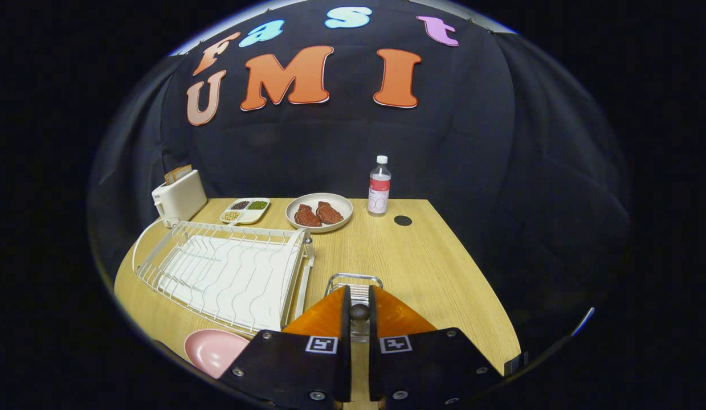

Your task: Take the plate from the dish rack, then take the spoon from the basket and place it into the plate.

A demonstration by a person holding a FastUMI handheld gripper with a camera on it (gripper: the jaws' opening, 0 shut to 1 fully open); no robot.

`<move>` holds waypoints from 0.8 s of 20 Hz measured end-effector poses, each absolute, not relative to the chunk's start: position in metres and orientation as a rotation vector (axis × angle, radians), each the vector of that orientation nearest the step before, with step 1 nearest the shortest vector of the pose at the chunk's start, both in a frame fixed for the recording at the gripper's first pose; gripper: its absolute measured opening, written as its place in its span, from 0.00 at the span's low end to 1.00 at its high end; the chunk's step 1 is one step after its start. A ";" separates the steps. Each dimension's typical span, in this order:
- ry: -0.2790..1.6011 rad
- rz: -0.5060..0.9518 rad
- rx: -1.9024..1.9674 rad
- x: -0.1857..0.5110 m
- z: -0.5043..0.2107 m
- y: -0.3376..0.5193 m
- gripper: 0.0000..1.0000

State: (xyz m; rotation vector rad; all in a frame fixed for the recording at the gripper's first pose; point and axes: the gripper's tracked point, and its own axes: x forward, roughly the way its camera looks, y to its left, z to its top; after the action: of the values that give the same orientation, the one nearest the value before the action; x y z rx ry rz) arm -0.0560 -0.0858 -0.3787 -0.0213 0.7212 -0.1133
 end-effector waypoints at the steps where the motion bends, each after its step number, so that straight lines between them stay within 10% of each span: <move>1: 0.715 -0.112 -0.021 -0.054 -0.374 -0.087 0.12; 16: 0.600 0.063 0.024 -0.031 -0.276 -0.034 0.12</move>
State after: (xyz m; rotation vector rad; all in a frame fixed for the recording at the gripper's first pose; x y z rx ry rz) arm -0.0310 -0.0336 -0.2761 0.0236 0.6004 0.0626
